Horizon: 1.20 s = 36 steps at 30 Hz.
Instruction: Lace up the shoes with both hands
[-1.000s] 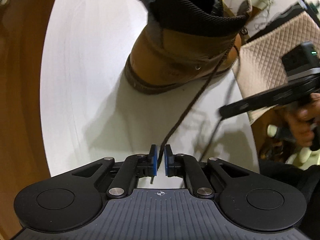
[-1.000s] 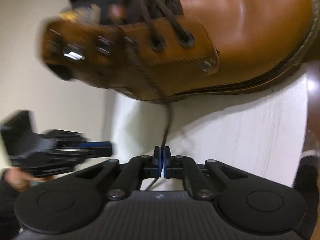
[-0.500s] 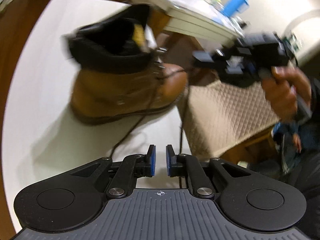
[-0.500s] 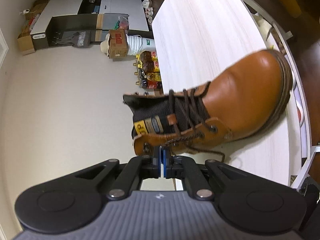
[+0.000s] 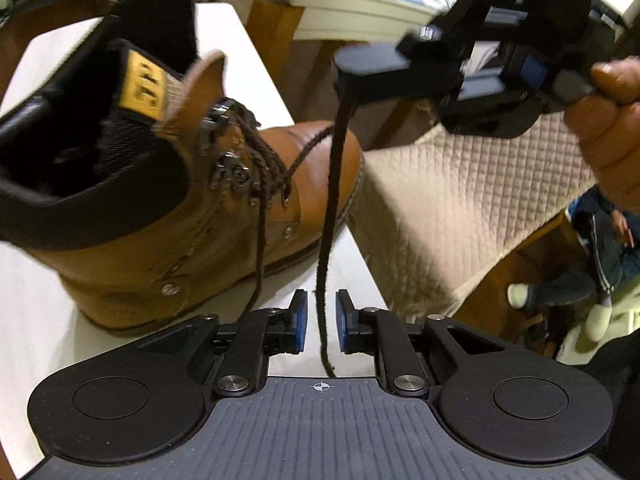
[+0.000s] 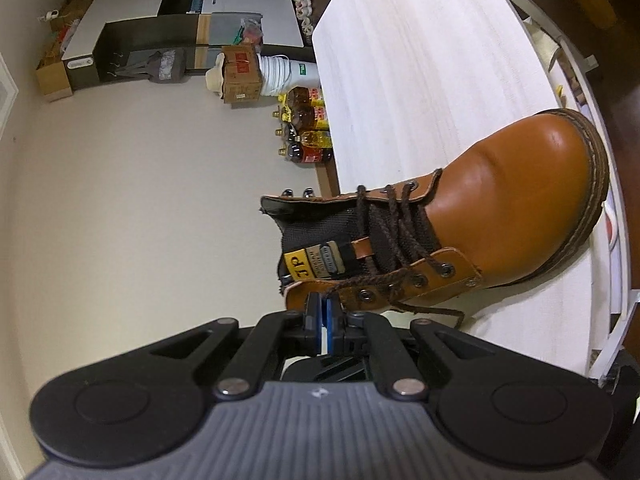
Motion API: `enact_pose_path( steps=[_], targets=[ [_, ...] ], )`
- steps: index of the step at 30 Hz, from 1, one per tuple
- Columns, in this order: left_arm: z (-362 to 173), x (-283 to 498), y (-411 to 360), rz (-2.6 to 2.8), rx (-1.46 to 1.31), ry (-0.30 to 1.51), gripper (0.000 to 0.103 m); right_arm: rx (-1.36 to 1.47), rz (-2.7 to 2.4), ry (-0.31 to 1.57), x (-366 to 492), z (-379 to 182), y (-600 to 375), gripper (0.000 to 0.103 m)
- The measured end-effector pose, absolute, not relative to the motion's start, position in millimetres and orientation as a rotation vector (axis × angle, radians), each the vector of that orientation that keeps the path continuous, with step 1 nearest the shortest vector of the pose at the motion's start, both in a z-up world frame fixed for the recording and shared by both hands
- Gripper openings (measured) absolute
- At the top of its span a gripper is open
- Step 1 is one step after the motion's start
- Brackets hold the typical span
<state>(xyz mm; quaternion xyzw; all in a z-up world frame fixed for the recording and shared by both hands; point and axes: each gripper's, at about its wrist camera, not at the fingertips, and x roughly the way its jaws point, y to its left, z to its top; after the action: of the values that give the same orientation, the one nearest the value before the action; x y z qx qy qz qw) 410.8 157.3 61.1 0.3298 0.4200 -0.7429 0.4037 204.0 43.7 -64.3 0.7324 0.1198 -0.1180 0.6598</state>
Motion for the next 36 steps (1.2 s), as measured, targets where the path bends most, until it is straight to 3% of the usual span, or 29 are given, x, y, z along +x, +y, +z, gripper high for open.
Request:
enact_pose_path(
  steps=[1, 7, 9, 13, 19, 23, 31, 32, 33, 36],
  targets=[
    [59, 411, 155, -1.875, 0.845, 1.101, 0.005, 1.657, -0.269, 0.267, 203, -64, 45, 0.003],
    [68, 431, 150, -1.904, 0.696, 1.306, 0.004, 1.626, -0.35, 0.276, 187, -65, 47, 0.01],
    [72, 443, 150, -1.902, 0.617, 1.372, 0.004, 1.564, -0.396, 0.338, 182, -65, 53, 0.015],
    [78, 463, 147, -1.881, 0.484, 1.446, 0.004, 1.404, -0.373, 0.522, 188, -70, 78, 0.015],
    [87, 473, 144, -1.875, 0.453, 1.438, 0.004, 1.184, -0.249, 0.798, 215, -96, 125, 0.026],
    [97, 478, 144, -1.893, 0.444, 1.439, 0.004, 1.042, -0.261, 0.872, 235, -108, 143, 0.026],
    [108, 470, 136, -1.948, 0.439, 1.409, 0.004, 0.991, -0.28, 0.843, 258, -122, 148, 0.025],
    [108, 471, 136, -1.946, 0.441, 1.404, 0.004, 1.009, -0.278, 0.842, 259, -123, 147, 0.02],
    [108, 473, 137, -1.943, 0.444, 1.401, 0.004, 1.045, -0.265, 0.835, 258, -124, 146, 0.005],
    [104, 478, 142, -1.879, 0.484, 1.385, 0.006, 1.221, -0.217, 0.749, 246, -120, 141, 0.004]
  ],
)
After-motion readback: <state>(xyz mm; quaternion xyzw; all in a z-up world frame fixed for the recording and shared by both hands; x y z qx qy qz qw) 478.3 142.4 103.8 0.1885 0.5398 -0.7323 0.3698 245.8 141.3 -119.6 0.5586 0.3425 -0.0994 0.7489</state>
